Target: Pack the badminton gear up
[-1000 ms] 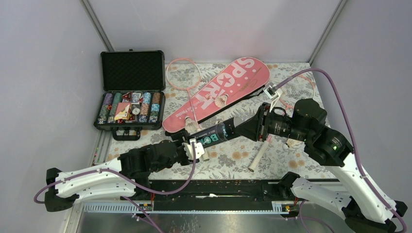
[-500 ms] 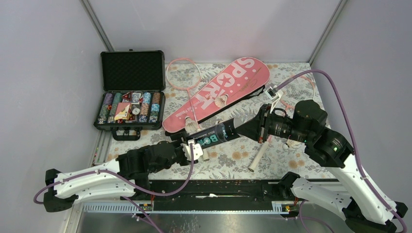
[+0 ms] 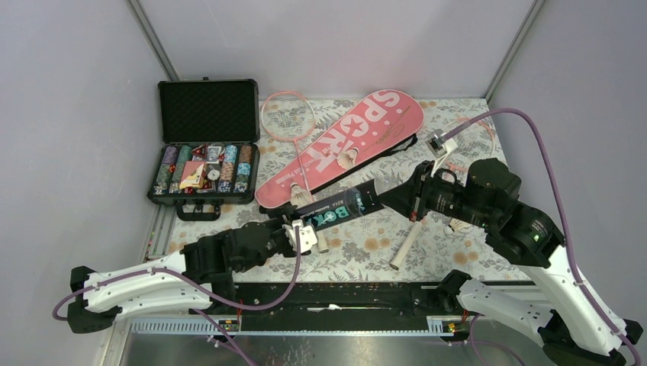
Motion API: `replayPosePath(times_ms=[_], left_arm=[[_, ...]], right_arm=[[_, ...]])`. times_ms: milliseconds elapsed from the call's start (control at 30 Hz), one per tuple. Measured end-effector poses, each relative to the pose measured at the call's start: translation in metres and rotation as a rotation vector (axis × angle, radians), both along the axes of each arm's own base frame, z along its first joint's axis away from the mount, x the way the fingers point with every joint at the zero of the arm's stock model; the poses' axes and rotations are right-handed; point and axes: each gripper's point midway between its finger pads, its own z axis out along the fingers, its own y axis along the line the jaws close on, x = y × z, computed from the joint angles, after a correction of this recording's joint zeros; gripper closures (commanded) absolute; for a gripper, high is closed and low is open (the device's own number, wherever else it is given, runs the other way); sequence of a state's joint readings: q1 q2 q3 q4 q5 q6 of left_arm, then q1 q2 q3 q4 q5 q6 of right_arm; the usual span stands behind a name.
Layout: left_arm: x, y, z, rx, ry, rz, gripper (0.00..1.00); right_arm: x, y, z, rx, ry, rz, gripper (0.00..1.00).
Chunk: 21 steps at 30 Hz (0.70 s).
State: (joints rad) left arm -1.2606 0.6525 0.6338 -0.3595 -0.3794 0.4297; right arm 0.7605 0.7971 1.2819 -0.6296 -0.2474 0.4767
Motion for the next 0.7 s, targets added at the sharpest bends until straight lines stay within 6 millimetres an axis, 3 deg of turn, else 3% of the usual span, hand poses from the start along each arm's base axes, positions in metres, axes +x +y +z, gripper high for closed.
replayPosePath(times_ms=[333, 600, 700], left_arm=[[0.001, 0.004, 0.000, 0.000, -0.027, -0.001, 0.62], [0.006, 0.026, -0.013, 0.065, -0.031, 0.066, 0.62], [0.007, 0.027, -0.012, 0.061, -0.035, 0.072, 0.62]], right_arm=[[-0.002, -0.001, 0.000, -0.009, 0.004, 0.000, 1.00], [-0.001, -0.016, 0.032, 0.047, -0.074, -0.067, 1.00], [0.001, -0.018, 0.035, 0.050, -0.081, -0.083, 1.00]])
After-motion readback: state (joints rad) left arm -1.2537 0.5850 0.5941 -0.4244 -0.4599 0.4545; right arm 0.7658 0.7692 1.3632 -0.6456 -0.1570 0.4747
